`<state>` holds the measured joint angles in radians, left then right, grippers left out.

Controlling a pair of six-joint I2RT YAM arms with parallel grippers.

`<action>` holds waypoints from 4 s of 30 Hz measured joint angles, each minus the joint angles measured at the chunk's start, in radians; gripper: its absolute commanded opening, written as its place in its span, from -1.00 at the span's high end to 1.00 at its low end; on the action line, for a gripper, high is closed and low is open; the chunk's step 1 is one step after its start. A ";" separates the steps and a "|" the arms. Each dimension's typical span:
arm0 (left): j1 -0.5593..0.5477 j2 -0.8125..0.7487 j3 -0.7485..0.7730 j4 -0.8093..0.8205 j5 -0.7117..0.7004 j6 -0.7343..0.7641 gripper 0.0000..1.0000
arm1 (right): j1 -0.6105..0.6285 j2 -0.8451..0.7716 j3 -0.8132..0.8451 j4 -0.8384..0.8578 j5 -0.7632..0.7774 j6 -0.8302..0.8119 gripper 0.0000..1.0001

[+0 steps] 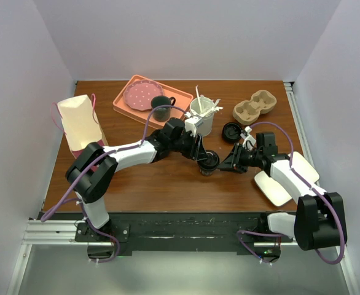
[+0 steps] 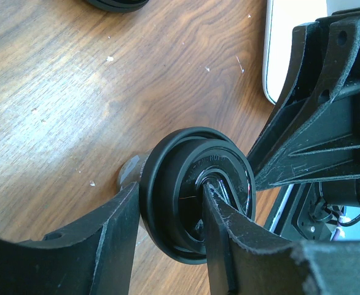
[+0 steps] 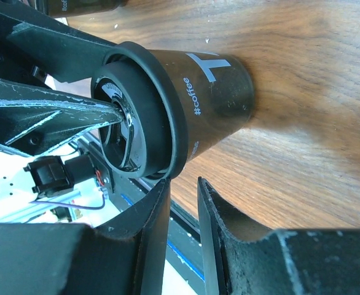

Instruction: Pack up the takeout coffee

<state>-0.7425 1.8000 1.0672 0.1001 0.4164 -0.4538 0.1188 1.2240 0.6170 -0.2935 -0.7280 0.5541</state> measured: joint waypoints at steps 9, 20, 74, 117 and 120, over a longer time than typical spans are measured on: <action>0.000 0.000 0.000 0.000 0.000 0.000 0.07 | -0.001 0.012 0.000 0.008 -0.009 0.010 0.38; 0.000 0.000 0.000 0.000 0.000 0.000 0.07 | 0.003 0.021 -0.001 0.026 -0.024 0.025 0.41; 0.009 -0.111 -0.064 -0.094 -0.121 -0.119 -0.04 | 0.058 0.208 0.190 -0.029 0.105 -0.031 0.35; 0.053 -0.112 0.157 -0.699 -0.225 0.027 -0.18 | 0.131 0.015 0.256 -0.049 0.351 -0.075 -0.18; 0.053 -0.126 0.209 -0.684 -0.267 0.038 -0.18 | 0.131 0.018 0.256 -0.015 0.396 -0.055 -0.29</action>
<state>-0.6895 1.6737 1.2762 -0.5835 0.1490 -0.4160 0.2497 1.2419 0.8734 -0.3084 -0.3321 0.4992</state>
